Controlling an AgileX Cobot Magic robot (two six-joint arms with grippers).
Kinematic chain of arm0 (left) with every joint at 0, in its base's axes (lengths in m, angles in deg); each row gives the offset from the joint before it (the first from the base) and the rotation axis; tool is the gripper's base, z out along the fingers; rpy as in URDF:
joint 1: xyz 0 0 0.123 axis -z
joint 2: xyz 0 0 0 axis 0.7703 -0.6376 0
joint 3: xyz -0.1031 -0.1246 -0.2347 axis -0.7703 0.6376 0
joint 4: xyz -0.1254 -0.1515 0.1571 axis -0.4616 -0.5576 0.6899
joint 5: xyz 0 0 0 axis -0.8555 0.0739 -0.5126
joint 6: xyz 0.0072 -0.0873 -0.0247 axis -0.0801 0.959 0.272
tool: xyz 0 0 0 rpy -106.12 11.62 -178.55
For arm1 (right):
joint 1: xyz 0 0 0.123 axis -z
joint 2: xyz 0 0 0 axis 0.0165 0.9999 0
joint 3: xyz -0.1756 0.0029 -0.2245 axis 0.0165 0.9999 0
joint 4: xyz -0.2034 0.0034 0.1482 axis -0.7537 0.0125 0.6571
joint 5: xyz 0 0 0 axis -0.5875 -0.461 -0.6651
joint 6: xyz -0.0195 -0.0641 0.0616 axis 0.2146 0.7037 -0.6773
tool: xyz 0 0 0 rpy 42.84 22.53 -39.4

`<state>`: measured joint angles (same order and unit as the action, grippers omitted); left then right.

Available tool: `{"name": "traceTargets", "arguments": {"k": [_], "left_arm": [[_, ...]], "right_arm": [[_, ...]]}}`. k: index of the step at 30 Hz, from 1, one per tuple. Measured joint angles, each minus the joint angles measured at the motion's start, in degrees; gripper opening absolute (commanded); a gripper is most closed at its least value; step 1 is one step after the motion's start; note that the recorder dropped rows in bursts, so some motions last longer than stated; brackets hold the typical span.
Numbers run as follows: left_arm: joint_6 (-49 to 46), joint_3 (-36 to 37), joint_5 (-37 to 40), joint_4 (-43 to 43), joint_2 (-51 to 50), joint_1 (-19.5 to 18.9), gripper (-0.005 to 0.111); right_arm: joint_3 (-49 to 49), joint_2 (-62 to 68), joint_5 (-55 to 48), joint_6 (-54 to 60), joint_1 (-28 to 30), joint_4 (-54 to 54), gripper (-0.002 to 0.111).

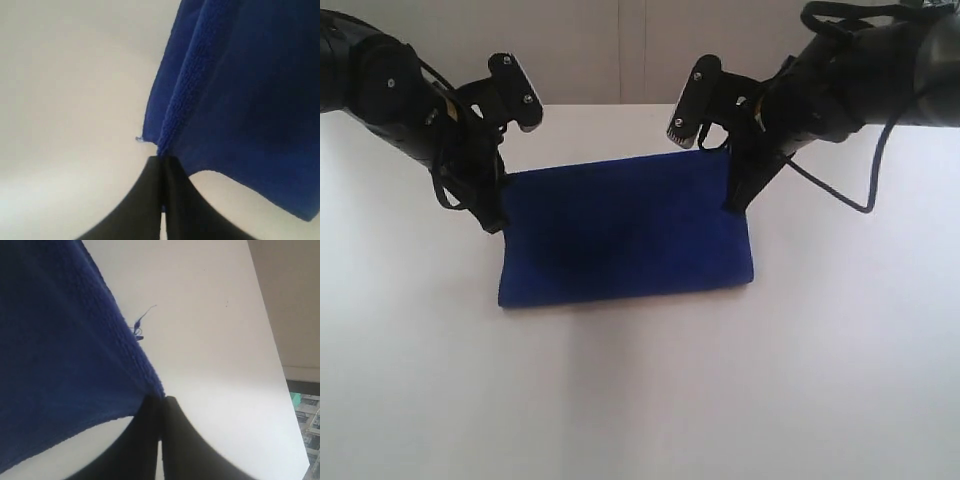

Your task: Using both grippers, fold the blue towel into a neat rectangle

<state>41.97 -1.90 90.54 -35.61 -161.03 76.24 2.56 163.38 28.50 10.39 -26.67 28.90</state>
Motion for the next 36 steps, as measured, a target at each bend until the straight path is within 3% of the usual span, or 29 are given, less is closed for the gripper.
{"name": "traceTargets", "arguments": {"k": [8, 24, 27, 31, 36], "left_arm": [[0.0, -3.5, -1.5, 0.6, -3.4, -0.4, 0.000], [0.0, -3.7, -3.0, 1.4, -6.7, -0.4, 0.000], [0.0, -3.7, -3.0, 1.5, -6.7, -0.4, 0.010], [0.0, -3.7, -2.3, 1.7, -6.7, -0.4, 0.037], [0.0, -3.7, -2.2, 1.9, -6.7, -0.4, 0.051]], "right_arm": [[-2.9, 4.5, 2.0, 0.0, 0.8, -0.5, 0.000], [-3.0, 7.8, 6.6, 0.0, 1.8, -2.1, 0.003], [-3.0, 7.8, 6.7, 0.0, 1.9, -2.1, 0.014], [-3.0, 7.8, 6.9, 0.0, 2.0, -2.1, 0.032], [-3.0, 7.8, 7.7, 0.0, 2.1, -2.1, 0.039]]}}
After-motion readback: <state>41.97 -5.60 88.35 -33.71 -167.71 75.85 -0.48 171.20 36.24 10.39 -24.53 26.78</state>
